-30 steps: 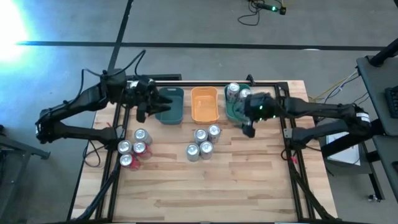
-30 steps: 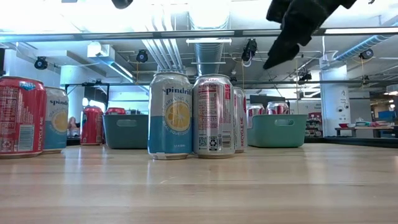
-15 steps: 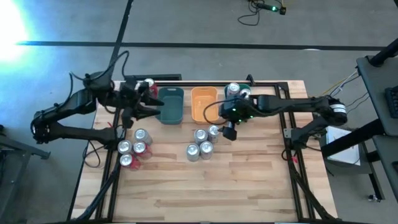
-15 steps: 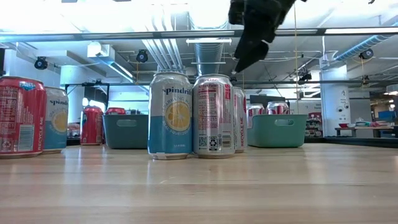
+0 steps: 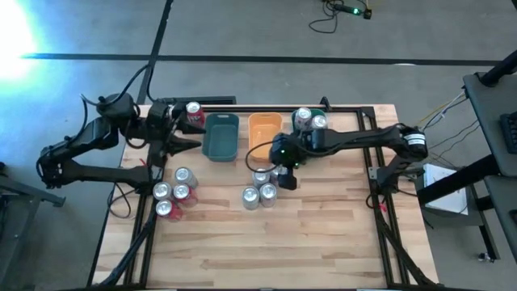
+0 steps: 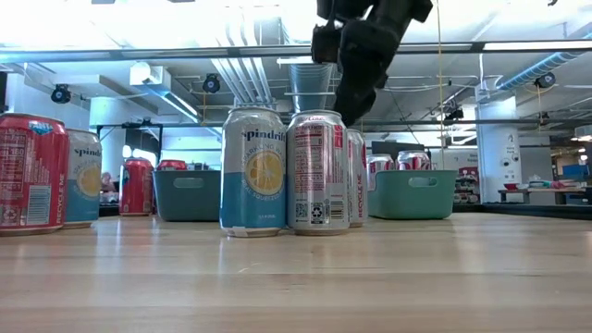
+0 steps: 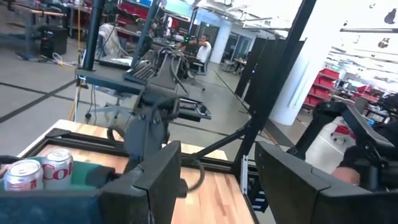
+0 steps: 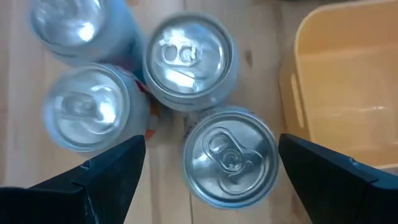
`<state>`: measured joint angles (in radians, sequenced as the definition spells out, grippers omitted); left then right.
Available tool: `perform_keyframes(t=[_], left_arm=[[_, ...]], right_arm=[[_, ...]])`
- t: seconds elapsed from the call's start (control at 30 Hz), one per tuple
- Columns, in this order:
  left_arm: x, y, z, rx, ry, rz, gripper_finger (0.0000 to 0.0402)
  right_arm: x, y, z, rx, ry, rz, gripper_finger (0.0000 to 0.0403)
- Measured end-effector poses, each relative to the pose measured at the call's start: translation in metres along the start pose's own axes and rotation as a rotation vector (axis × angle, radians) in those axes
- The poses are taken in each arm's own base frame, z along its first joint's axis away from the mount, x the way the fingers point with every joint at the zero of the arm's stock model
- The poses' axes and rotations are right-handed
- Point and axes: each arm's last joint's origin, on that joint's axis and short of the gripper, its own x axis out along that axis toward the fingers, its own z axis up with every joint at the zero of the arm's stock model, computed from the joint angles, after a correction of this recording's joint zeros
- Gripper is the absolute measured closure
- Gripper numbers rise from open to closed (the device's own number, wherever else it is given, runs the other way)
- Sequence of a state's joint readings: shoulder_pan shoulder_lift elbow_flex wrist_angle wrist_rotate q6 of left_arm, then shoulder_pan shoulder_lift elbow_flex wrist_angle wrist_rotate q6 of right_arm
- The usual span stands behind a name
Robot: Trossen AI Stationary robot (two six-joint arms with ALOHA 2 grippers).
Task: Sort soda cans
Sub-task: Put the red-silver soda can into the green bin
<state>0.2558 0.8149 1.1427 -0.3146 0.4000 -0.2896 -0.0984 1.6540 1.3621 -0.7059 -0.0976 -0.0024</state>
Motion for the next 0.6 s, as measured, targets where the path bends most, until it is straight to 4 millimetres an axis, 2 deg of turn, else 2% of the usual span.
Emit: perform_keyframes(t=[0.17,0.6], left_arm=[[0.001,0.001,0.0,0.018,-0.002,0.02,0.0212],[0.005,0.004,-0.001,0.025,-0.001,0.055,0.0212]], right_arm=[[0.011,-0.003,-0.001,0.003,0.032,-0.068,0.0039],[0.038,-0.005,-0.009,0.052,0.128,-0.074,0.0039]])
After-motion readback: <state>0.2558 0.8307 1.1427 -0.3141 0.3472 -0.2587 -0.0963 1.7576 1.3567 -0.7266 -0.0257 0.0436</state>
